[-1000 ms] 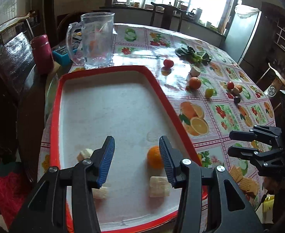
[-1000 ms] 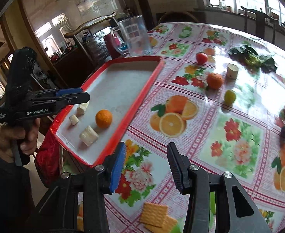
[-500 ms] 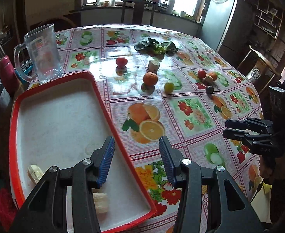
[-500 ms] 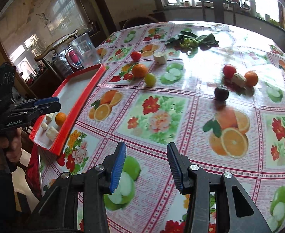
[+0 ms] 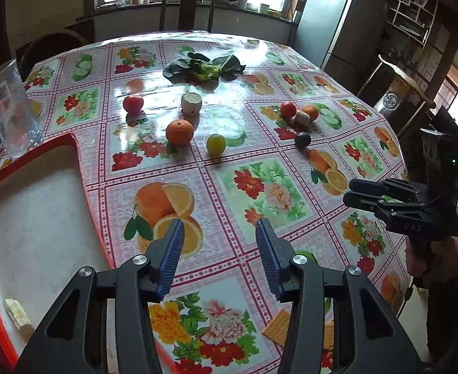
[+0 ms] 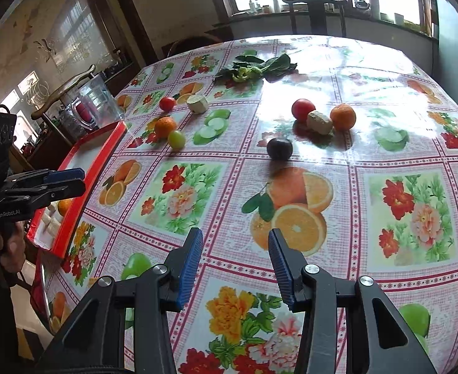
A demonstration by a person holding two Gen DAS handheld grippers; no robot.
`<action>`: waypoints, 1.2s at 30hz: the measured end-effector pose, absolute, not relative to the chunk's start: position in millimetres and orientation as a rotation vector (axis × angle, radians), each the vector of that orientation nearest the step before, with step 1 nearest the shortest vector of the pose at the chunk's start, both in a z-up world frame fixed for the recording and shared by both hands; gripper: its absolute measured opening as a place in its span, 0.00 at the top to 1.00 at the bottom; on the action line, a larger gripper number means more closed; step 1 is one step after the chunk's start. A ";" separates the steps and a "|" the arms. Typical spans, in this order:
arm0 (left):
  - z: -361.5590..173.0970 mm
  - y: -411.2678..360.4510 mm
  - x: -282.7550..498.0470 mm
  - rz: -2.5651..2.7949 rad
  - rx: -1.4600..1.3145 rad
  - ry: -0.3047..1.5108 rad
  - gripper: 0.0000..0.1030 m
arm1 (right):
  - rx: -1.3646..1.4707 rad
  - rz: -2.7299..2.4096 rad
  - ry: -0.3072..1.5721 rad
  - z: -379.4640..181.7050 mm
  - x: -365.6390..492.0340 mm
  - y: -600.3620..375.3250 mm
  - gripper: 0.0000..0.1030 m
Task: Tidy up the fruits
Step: 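Grasp the green lime with the left gripper while the right grasps an orange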
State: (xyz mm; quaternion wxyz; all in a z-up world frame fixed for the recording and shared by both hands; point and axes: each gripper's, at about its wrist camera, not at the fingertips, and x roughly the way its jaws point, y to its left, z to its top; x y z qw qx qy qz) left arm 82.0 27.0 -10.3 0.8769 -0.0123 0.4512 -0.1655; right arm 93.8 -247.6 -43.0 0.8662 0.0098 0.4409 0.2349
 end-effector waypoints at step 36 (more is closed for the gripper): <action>-62.9 -16.4 218.6 -0.335 -0.033 1.011 0.79 | 0.161 0.271 0.872 -56.6 255.4 -300.1 0.71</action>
